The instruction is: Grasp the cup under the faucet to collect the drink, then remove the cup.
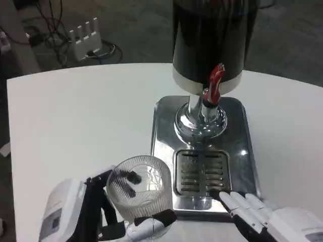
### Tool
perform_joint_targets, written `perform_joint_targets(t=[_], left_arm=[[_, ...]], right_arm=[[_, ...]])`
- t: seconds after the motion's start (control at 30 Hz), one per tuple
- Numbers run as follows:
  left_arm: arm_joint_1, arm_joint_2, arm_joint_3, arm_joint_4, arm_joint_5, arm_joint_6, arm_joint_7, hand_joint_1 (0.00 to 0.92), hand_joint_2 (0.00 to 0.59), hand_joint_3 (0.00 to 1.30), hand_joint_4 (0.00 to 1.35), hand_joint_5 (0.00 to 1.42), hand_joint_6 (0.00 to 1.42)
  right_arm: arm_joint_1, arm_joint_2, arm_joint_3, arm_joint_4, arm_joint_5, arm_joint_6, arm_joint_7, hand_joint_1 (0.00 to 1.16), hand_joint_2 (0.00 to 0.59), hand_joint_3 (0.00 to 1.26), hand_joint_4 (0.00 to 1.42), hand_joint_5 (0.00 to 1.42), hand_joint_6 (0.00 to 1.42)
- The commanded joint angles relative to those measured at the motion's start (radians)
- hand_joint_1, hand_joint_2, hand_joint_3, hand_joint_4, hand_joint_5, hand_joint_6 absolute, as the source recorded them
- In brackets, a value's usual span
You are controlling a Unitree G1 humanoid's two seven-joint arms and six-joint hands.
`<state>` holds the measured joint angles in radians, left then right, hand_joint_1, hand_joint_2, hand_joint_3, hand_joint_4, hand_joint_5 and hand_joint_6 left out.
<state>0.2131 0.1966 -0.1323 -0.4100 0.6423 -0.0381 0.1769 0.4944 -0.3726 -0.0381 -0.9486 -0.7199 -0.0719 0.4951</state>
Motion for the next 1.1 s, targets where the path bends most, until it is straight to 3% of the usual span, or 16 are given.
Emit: perform_joint_targets(t=[0.03, 0.3, 0.47, 0.63, 1.1], left_arm=[[-0.040, 0.010, 0.023, 0.057, -0.012, -0.039, 0.027, 0.642, 0.004, 0.87, 0.97, 1.08, 1.26], [-0.153, 0.042, 0.107, 0.195, -0.026, -0.080, 0.082, 0.628, 0.005, 0.86, 0.96, 1.08, 1.28], [-0.273, 0.052, 0.115, 0.323, -0.014, -0.079, 0.108, 0.628, 0.008, 0.86, 0.96, 1.08, 1.28], [-0.432, 0.055, 0.081, 0.479, 0.013, -0.062, 0.124, 0.632, 0.010, 0.86, 0.96, 1.09, 1.26], [-0.715, -0.033, -0.079, 0.736, 0.062, 0.008, 0.168, 0.624, 0.021, 0.86, 0.96, 1.09, 1.26]], right_arm=[[0.015, 0.004, 0.009, -0.010, -0.010, -0.004, -0.002, 0.32, 0.440, 0.01, 0.00, 0.00, 0.00], [0.018, 0.011, 0.014, 0.004, -0.012, 0.005, -0.002, 0.33, 0.444, 0.01, 0.00, 0.00, 0.00], [0.013, 0.015, 0.031, 0.008, -0.023, 0.009, 0.001, 0.33, 0.445, 0.00, 0.00, 0.00, 0.00], [0.005, 0.012, 0.040, 0.007, -0.027, 0.020, 0.009, 0.33, 0.445, 0.00, 0.00, 0.00, 0.00], [0.008, 0.007, 0.011, 0.008, -0.005, 0.041, 0.006, 0.33, 0.451, 0.00, 0.00, 0.00, 0.00]])
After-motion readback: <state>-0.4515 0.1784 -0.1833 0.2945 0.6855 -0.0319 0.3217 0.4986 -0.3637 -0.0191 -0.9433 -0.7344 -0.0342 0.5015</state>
